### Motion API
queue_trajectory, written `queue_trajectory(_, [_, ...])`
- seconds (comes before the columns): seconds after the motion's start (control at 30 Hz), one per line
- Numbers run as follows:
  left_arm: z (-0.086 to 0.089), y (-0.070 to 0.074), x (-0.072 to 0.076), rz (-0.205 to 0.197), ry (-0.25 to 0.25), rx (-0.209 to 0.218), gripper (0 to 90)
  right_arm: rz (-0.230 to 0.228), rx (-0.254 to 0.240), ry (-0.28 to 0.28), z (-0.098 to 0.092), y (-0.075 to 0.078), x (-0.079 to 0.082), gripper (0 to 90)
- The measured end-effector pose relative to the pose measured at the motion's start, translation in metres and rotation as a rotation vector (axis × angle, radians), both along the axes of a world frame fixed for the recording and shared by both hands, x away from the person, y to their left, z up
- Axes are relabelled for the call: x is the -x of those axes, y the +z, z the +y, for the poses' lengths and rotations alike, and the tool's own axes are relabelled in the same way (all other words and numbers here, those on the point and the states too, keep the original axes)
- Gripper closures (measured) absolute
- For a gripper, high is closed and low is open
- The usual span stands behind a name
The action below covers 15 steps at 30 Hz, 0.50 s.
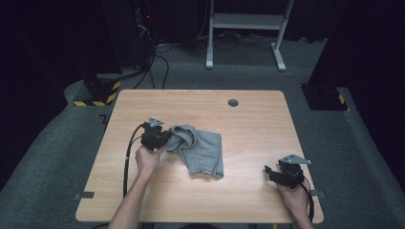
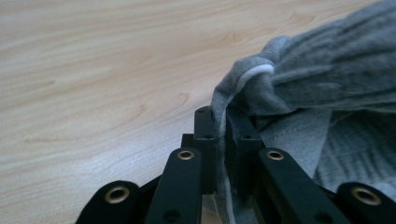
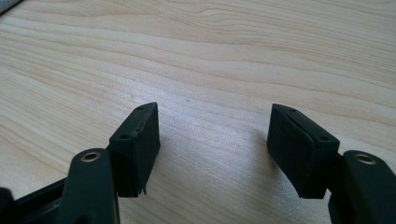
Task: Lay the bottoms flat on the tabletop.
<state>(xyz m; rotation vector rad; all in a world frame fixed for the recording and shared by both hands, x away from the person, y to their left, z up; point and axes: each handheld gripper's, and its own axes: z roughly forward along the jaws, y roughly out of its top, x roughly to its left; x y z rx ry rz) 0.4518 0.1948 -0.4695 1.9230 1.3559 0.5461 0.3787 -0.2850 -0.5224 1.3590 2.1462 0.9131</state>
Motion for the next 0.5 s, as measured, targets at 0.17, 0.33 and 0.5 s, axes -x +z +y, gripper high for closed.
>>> queue_trajectory(0.17, [0.004,-0.003,0.004,0.007,0.005,0.008,74.1,0.001,0.0,-0.001,0.0,0.0,0.0,34.1])
queue_trajectory(0.33, [0.006,0.002,0.013,-0.003,-0.002,0.016,58.9,0.002,-0.001,-0.002,0.0,0.0,0.0,34.1])
queue_trajectory(0.5, [0.012,0.009,0.028,-0.021,-0.008,0.021,49.4,0.002,-0.002,0.003,0.0,0.0,0.0,35.3])
